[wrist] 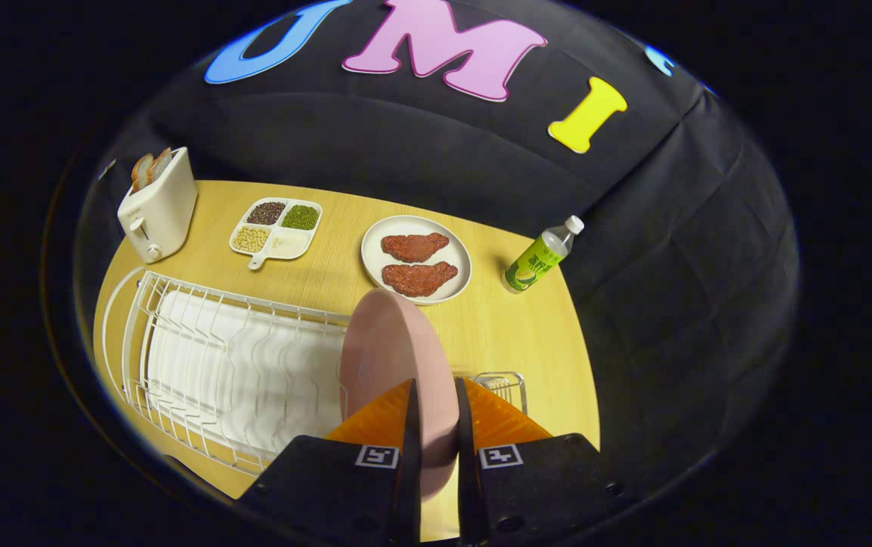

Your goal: Take the plate from the dish rack, then take the spoon from the basket and place it into the plate.

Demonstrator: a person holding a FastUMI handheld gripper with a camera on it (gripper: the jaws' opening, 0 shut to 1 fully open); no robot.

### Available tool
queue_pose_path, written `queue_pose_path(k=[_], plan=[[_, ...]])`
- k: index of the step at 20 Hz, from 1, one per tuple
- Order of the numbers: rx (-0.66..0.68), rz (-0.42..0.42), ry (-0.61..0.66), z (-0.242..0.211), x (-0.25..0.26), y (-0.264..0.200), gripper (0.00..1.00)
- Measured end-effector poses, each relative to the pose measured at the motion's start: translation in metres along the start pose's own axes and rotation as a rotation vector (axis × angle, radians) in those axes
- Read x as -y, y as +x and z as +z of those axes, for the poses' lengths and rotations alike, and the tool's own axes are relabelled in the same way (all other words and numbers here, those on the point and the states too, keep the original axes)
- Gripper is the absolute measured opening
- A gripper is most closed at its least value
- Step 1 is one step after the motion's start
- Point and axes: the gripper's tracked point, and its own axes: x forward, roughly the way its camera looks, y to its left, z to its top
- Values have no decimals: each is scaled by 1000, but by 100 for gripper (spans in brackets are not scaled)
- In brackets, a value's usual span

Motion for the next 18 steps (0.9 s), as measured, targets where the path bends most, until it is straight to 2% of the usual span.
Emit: queue_pose_path(k=[3,8,14,18], plan=[[26,-9,-57,2,-4,-8,23],[37,-21,-25,-2,-1,-7,23],[88,-72,-161,22,-11,-16,23],[113,-60,-134,27,-3,-28,23]])
